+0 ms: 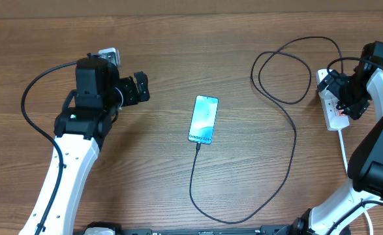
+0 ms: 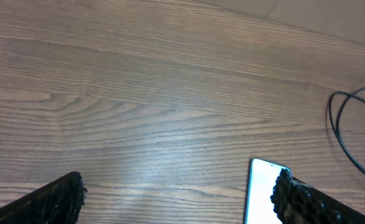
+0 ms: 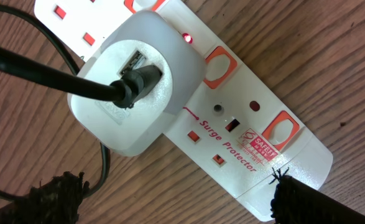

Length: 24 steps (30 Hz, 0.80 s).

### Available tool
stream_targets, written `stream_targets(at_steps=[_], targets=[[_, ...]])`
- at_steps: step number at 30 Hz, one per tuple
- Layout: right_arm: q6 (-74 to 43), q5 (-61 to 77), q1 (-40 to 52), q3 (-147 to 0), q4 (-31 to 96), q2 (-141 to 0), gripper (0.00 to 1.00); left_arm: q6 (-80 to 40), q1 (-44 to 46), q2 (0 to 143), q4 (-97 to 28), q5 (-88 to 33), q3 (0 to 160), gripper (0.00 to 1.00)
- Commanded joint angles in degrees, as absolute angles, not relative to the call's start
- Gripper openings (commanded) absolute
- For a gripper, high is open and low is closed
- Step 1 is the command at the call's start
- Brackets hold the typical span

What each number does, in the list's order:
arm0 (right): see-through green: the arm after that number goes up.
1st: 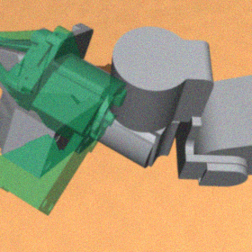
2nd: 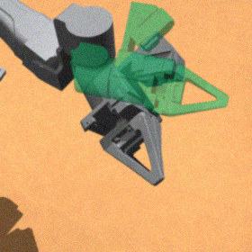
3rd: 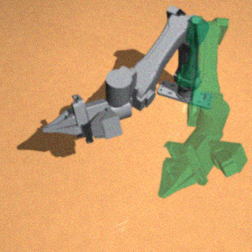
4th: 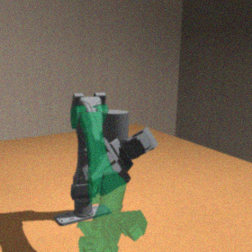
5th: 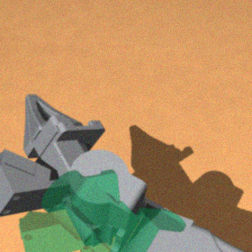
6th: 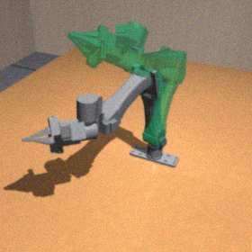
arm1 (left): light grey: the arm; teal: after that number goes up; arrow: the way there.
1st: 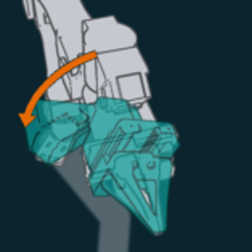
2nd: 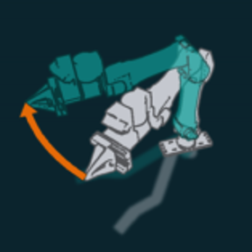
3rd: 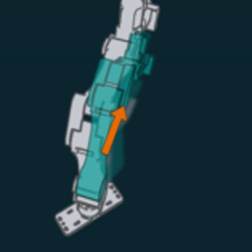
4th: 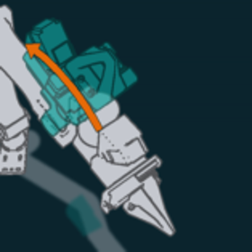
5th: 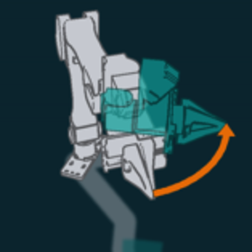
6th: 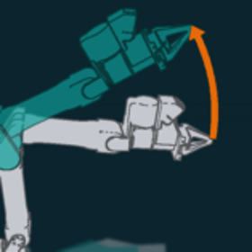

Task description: Plug charger to phone and switch on socket

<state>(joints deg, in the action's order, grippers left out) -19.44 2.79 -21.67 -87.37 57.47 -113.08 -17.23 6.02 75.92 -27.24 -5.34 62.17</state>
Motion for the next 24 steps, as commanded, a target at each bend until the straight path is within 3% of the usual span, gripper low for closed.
stream_targets(at_steps=[1, 10, 24], targets=[[-19.2, 3.1, -21.8, -87.4, 57.1, -111.9, 1.00, -17.4, 6.4, 73.1, -27.2, -5.4, 61.8, 1.00], [-19.2, 3.1, -21.8, -87.4, 57.1, -111.9, 1.00, -17.3, 6.4, 71.4, -27.6, -5.3, 61.8, 1.00], [-19.2, 3.1, -21.8, -87.4, 57.1, -111.9, 1.00, -16.5, 6.4, 70.7, -38.9, -2.7, 58.1, 0.99]])
